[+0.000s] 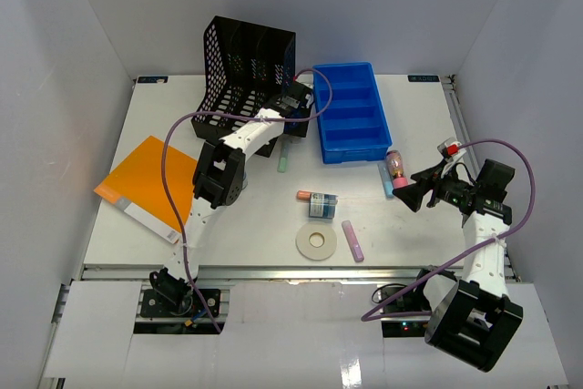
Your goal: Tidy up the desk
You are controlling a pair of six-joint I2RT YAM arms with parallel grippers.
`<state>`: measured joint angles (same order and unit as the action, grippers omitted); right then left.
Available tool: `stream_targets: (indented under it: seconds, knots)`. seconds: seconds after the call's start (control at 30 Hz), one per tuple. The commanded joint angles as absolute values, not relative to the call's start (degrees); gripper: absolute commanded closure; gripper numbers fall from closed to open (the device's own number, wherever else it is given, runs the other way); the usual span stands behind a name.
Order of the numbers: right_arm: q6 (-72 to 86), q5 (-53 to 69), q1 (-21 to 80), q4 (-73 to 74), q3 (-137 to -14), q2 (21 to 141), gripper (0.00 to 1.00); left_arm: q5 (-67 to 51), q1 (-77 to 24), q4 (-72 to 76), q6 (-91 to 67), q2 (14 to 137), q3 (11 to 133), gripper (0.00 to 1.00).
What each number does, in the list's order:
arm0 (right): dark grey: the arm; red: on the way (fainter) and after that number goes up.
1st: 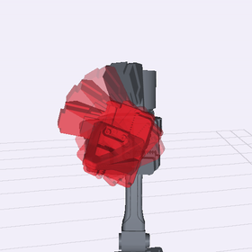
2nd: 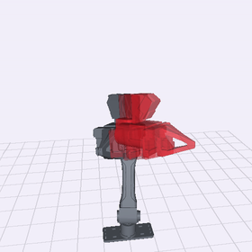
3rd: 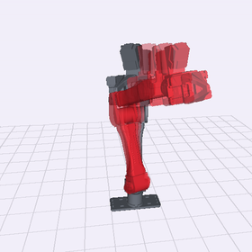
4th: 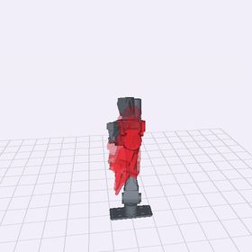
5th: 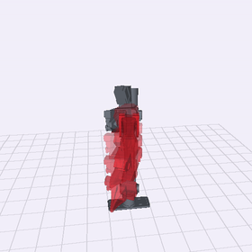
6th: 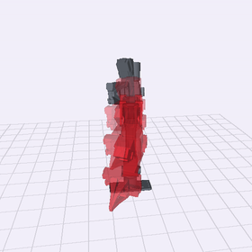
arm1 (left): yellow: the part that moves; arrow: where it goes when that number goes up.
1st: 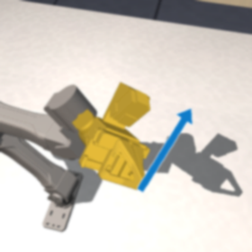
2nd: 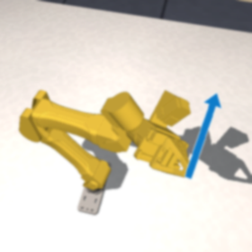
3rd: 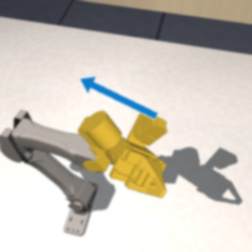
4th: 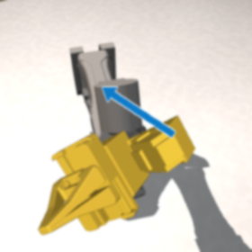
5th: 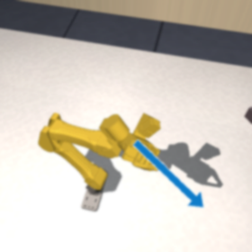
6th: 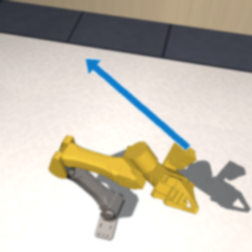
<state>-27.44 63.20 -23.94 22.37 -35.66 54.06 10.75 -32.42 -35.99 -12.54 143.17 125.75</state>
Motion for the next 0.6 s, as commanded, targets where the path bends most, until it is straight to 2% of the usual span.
stream_targets:
  seconds: [0.0, 0.37, 0.57]
  knots:
    - [-27.38, 64.86, -23.99, 21.36, -35.16, 53.66, 0.10, 9.49, -32.21, -35.73, -13.10, 142.47, 125.99, 0.55]
    - [-27.25, 65.45, -23.99, 21.51, -35.12, 53.07, 0.10, 8.10, -32.17, -35.20, -13.16, 140.07, 123.06, 0.73]
    - [-27.25, 65.82, -23.99, 21.61, -35.16, 53.11, 0.10, 7.73, -32.17, -34.64, -13.18, 137.37, 121.37, 0.79]
